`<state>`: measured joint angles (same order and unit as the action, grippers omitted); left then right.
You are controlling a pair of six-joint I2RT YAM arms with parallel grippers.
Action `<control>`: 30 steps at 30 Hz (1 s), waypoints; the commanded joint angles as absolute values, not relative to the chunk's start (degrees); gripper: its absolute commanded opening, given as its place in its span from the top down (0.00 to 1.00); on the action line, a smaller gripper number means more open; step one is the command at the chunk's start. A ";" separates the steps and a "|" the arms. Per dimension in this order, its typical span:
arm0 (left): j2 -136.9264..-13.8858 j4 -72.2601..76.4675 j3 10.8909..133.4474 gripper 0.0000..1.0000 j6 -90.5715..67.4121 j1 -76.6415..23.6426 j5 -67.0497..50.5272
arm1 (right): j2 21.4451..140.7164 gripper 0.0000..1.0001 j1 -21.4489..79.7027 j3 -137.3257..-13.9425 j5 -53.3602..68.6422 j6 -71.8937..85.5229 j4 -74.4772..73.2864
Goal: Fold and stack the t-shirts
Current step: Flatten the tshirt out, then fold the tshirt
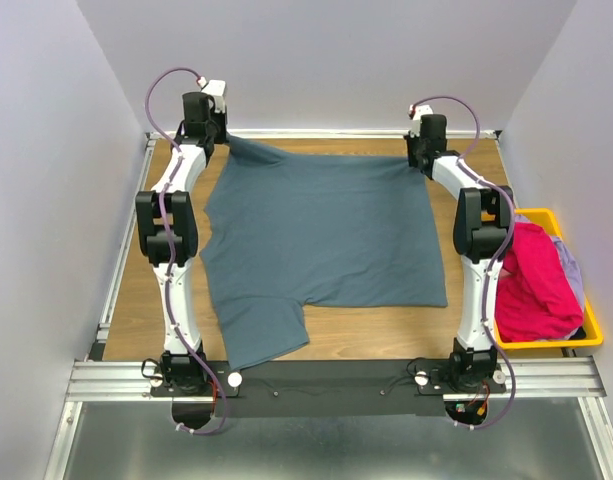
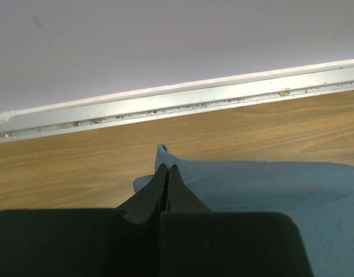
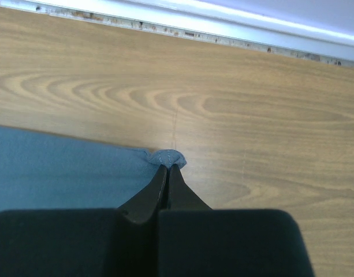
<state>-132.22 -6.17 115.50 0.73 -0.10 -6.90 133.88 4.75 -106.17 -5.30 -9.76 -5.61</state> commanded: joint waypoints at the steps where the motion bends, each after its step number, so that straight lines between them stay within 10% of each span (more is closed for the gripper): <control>1: -124.55 -7.82 112.33 1.00 0.26 0.18 -4.57 | 128.85 0.99 4.31 -103.36 -4.48 -9.93 -4.48; 30: -96.69 -19.69 84.92 1.00 -17.40 0.18 -2.55 | 110.66 0.99 4.31 -81.92 -8.08 -4.49 -4.92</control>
<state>-101.03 -19.25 87.81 -14.20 -0.12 -4.05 113.49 4.75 -83.66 -5.39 -5.87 -5.58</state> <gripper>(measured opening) 0.010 0.012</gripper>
